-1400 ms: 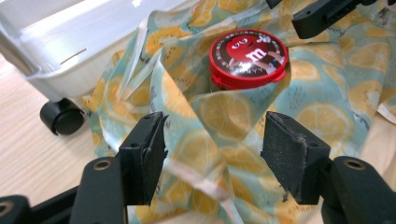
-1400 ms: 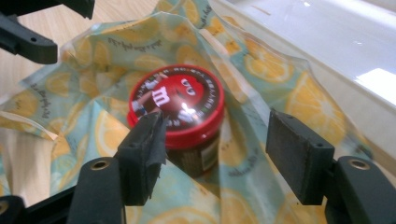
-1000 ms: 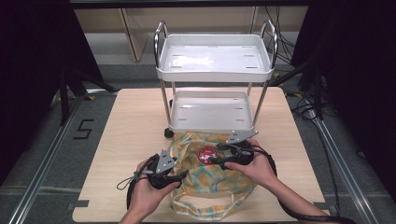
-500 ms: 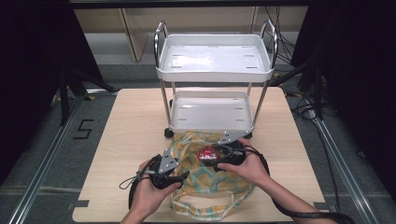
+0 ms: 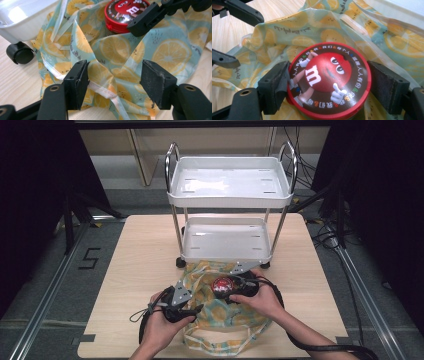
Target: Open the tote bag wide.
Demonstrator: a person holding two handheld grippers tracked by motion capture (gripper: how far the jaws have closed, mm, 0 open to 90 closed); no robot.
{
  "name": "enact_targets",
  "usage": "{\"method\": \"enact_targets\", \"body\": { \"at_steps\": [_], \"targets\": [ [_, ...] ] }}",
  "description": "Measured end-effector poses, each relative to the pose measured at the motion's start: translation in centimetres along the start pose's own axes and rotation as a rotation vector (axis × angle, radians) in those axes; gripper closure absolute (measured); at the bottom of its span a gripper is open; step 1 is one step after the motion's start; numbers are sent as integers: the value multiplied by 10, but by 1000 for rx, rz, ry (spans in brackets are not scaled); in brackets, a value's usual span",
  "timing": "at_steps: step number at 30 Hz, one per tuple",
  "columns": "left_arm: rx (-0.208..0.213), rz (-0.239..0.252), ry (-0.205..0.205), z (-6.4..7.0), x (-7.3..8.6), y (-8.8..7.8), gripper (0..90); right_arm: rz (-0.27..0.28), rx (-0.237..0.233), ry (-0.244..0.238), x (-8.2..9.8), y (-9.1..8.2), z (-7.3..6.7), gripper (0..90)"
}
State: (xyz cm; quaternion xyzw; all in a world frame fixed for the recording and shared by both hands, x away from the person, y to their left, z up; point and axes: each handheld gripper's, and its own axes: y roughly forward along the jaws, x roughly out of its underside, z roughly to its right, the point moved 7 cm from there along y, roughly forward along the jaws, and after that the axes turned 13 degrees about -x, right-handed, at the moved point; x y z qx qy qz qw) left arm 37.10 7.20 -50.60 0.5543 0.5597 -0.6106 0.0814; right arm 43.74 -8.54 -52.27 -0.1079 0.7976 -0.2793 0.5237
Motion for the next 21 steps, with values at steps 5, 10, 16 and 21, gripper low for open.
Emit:
{"method": "enact_targets", "body": {
  "at_steps": [5,10,16,21],
  "targets": [
    [-4,-13,30,1,2,3,385,13,-1,24,1,2,1,220],
    [-4,-14,26,3,2,4,386,10,4,10,1,2,1,227],
    [6,-10,48,7,1,6,394,10,16,-10,-5,-5,-1,259],
    [10,-12,56,8,1,5,397,19,18,-9,-5,-4,-1,259]
  ]
}}
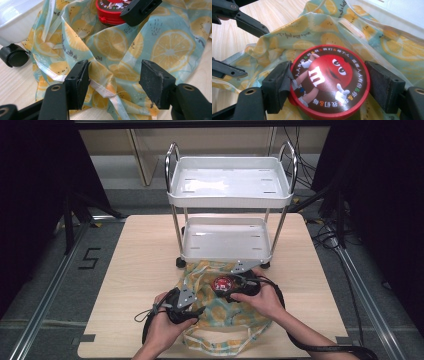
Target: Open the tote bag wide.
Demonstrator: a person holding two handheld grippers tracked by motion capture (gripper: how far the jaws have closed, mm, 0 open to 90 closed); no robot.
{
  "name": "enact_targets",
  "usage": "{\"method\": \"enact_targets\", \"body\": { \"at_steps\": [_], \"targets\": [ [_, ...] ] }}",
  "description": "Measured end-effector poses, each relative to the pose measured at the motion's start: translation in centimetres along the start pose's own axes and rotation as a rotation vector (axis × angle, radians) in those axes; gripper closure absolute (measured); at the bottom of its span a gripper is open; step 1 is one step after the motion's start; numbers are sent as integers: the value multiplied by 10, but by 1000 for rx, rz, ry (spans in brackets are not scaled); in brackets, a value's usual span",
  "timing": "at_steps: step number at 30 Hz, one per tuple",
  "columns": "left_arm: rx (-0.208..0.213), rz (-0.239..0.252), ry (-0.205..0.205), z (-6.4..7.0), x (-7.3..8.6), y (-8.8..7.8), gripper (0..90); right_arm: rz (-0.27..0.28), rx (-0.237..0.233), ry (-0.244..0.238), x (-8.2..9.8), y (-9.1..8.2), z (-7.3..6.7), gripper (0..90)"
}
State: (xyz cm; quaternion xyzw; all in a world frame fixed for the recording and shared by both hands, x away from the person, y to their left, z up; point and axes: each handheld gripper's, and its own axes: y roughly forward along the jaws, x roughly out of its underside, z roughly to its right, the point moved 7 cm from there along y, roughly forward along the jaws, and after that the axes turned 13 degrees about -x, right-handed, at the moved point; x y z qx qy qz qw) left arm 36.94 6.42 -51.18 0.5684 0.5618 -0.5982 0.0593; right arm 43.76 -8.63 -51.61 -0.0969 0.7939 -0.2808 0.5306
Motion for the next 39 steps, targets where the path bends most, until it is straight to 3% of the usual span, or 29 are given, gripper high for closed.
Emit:
{"method": "enact_targets", "body": {
  "at_steps": [5,6,11,14,17,18,21,27,28,29,30,31,32,34,36,39],
  "targets": [
    [-7,3,17,-1,-1,-2,398,-7,-7,-31,1,-1,-1,251],
    [-4,16,13,0,-3,-2,402,-2,-19,-4,1,-1,-3,247],
    [-16,82,16,-1,-19,-3,477,25,-24,2,0,2,-3,240],
    [5,85,24,4,-25,4,522,26,-33,23,1,1,-3,239],
    [68,70,20,19,-24,12,518,24,-24,41,1,-1,-4,239],
    [95,48,50,27,-21,14,512,22,-22,27,1,-1,-4,240],
    [104,23,105,35,-15,20,526,20,-13,24,-1,-4,-6,244],
    [107,-14,185,37,-11,26,824,36,-5,1,-4,-6,-6,252],
    [113,-26,185,38,-9,25,874,38,-4,42,-4,-9,-9,253],
    [123,-37,175,41,-7,25,894,44,-7,21,-6,-10,-8,254],
    [123,-37,175,41,-7,25,896,45,-1,15,-6,-11,-8,254],
    [140,-66,181,43,-3,25,897,42,2,28,-5,-11,-8,255],
    [147,-80,192,43,-1,26,897,38,-1,6,-5,-11,-7,255],
    [141,-87,160,45,1,25,898,27,-2,39,-1,-11,-9,252],
    [164,-116,199,44,3,22,899,17,-9,27,1,-11,-9,252],
    [208,-161,220,44,7,19,899,8,-7,17,3,-10,-8,255]
  ]
}}
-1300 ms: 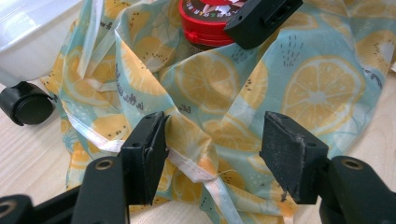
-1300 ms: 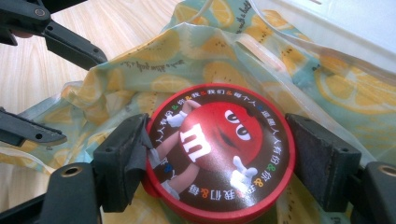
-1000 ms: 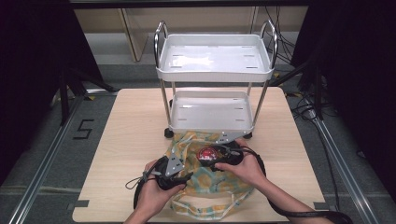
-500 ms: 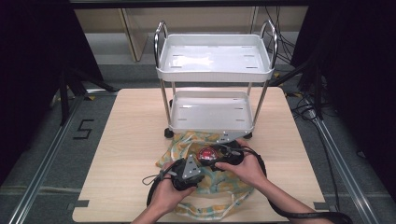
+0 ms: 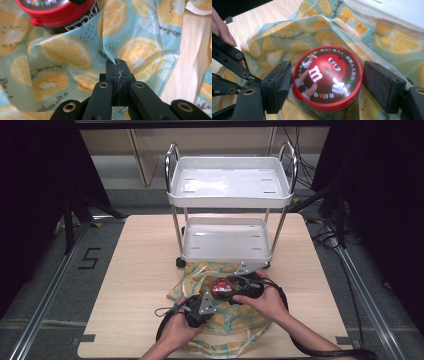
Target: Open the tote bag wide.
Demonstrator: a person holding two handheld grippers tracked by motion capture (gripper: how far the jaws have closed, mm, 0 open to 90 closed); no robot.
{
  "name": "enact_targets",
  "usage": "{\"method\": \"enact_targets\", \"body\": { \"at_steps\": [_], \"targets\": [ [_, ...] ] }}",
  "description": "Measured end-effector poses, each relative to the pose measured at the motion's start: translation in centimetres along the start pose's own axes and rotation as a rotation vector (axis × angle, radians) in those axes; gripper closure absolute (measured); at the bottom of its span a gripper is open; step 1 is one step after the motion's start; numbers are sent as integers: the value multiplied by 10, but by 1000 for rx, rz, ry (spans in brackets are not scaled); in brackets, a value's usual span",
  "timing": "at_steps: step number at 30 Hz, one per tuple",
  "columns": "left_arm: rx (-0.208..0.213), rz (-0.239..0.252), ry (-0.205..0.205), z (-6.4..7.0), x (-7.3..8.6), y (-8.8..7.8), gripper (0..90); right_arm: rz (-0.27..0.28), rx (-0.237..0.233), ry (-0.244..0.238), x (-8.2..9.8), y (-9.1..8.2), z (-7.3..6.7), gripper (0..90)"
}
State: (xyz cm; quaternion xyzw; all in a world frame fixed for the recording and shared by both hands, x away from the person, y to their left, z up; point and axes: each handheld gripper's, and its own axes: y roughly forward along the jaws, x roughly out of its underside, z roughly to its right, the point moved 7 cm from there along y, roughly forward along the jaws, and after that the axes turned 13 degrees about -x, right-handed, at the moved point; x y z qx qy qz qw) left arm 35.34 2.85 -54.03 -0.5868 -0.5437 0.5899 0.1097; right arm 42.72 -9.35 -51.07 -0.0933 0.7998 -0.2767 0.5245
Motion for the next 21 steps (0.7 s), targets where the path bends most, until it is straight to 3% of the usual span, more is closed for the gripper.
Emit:
{"method": "enact_targets", "body": {
  "at_steps": [2,4,5,8,12,15,21],
  "targets": [
    [-23,16,-19,1,1,1,899,-6,4,-3,1,1,-1,253],
    [-10,14,-28,1,2,0,898,-9,2,-27,2,4,0,249],
    [9,1,-25,1,3,0,898,-16,4,-21,3,4,0,248],
    [12,1,-21,2,2,-1,898,-21,15,-39,5,6,2,240],
    [-13,17,-24,1,1,0,898,-43,19,-68,9,10,3,230],
    [4,1,-17,1,2,-1,897,-51,13,-72,11,13,4,222],
    [-20,19,-24,1,1,-1,896,-52,10,-90,11,15,5,240]
  ]
}}
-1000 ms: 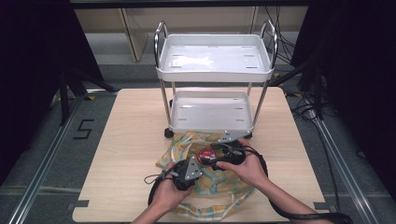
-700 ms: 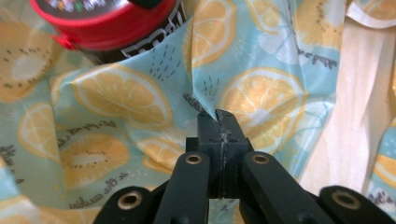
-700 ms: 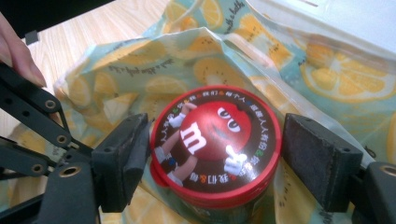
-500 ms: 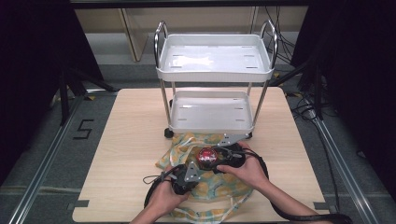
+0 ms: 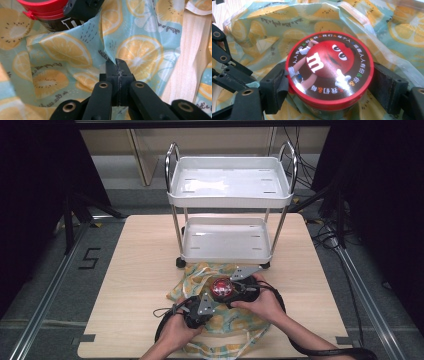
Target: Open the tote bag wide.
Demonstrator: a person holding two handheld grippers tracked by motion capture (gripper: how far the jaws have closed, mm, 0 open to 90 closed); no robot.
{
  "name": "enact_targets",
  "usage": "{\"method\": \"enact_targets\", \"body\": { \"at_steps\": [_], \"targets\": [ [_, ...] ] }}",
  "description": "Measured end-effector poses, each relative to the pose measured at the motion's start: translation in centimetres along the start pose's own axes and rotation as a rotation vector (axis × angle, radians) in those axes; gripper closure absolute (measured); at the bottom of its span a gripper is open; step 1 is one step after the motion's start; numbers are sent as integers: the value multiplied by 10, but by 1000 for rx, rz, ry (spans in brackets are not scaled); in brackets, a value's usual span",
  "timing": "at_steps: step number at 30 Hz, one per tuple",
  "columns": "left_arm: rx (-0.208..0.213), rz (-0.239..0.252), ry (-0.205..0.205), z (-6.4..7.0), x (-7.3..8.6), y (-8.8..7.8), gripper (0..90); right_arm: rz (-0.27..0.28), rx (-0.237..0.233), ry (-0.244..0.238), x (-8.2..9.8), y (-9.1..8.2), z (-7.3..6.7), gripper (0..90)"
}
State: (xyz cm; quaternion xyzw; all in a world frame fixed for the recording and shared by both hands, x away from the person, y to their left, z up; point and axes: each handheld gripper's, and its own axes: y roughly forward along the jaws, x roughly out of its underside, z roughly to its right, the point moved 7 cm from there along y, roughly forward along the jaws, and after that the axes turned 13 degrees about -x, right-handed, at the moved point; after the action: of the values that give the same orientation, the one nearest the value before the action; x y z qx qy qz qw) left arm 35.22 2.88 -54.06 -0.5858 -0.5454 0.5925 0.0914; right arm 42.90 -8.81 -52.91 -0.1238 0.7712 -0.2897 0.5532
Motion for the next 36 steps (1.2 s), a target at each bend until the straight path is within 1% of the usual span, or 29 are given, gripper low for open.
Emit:
{"method": "enact_targets", "body": {
  "at_steps": [2,3,5,6,7,13,14,17,18,21,22,23,24,25,27,29,30,31,32,33,34,35,36],
  "targets": [
    [-2,3,-1,0,0,0,896,0,8,-1,0,0,0,244],
    [-3,3,-2,0,0,0,895,-3,9,-13,0,0,0,248],
    [-4,5,-2,-1,0,0,893,-7,9,-17,-1,-1,-1,256],
    [-6,5,-2,-1,0,0,892,-7,18,-33,-1,-2,0,257],
    [-1,1,1,0,0,0,891,-9,18,-37,-1,-2,0,258],
    [-8,5,-2,-1,0,0,885,-7,20,-40,-2,-2,-1,259],
    [-6,8,-8,0,-1,0,882,-4,21,-42,-2,-2,-1,261],
    [-13,7,-8,-1,0,1,876,0,17,-29,-3,-2,-2,261],
    [-14,7,-7,-1,0,1,873,1,19,-41,-3,-2,-1,261],
    [-17,9,-8,-1,0,1,865,0,18,-41,-4,-3,-3,262],
    [-19,10,-9,-1,-1,1,862,-4,14,-51,-5,-4,-3,262],
    [-20,11,-10,-1,-1,1,860,1,16,-41,-6,-5,-4,262],
    [-12,10,-10,-1,-1,1,859,5,16,-40,-7,-6,-4,262],
    [16,-11,-1,-1,0,0,857,15,14,-42,-8,-6,-4,262],
    [12,-9,-3,-2,0,0,854,21,10,-35,-10,-8,-5,262],
    [9,-9,-5,-2,0,0,848,18,5,-45,-11,-11,-6,262],
    [0,-12,-1,-3,0,0,845,30,11,-38,-12,-12,-7,262],
    [-1,-11,-2,-3,0,0,842,25,11,-46,-13,-14,-7,262],
    [-1,-11,-3,-3,0,0,841,40,12,-48,-15,-14,-7,262],
    [5,-9,-9,-2,0,0,838,32,4,-50,-15,-17,-8,262],
    [-1,-6,-10,-3,0,0,835,49,5,-55,-17,-18,-9,262],
    [-27,15,-19,-3,-1,0,834,55,-3,-42,-19,-19,-12,262],
    [-27,15,-19,-4,-1,0,834,55,-1,-54,-20,-23,-11,262]
  ]
}}
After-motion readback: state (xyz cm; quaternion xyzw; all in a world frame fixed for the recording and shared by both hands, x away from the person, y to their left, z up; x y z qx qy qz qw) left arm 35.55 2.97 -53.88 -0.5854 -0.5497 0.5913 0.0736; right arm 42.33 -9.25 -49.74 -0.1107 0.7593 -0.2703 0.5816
